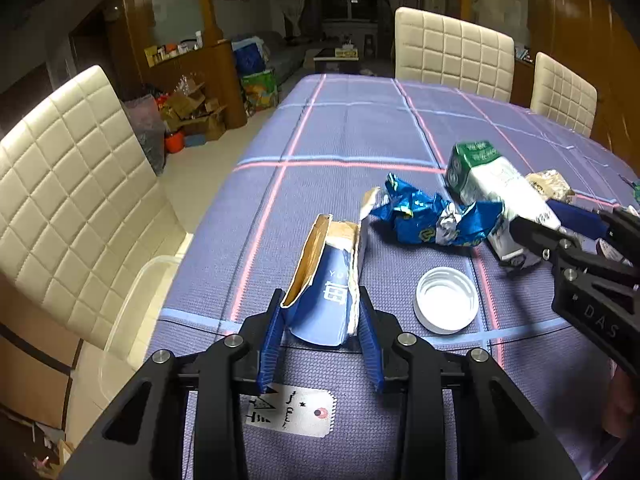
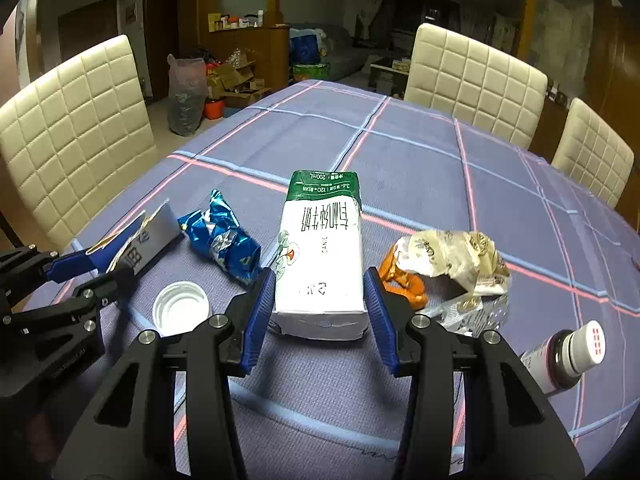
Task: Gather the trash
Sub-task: 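Carry the torn carton and milk carton over the plastic bin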
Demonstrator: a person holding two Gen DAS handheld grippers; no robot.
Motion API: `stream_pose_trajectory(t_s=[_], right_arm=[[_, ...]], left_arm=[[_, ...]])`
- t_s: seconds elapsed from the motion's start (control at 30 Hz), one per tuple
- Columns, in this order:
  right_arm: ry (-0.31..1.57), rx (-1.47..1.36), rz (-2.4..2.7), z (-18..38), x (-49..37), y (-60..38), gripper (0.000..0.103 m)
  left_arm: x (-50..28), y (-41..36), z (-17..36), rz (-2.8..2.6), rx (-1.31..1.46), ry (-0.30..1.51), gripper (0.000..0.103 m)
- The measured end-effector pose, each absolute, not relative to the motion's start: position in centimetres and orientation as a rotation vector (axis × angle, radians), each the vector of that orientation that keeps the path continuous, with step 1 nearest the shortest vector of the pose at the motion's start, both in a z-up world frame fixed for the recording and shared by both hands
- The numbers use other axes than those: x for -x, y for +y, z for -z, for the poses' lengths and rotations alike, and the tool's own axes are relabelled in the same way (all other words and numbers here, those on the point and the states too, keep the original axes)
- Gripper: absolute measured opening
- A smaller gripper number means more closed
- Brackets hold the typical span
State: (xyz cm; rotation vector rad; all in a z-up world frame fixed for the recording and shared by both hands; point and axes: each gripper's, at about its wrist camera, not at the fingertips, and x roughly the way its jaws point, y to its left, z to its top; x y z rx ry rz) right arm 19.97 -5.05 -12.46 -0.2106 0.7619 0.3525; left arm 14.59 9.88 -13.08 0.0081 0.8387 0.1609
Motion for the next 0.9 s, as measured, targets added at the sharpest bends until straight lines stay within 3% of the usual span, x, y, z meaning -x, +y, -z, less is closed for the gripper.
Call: stream_pose_trajectory(t_s=[0.9], right_arm=[[0.635, 0.266, -0.432, 8.9, -12.1, -1.9, 0.047]], left_arm=[[-7.4, 13.1, 8.8, -0.233, 0.024, 0.694, 0.033]])
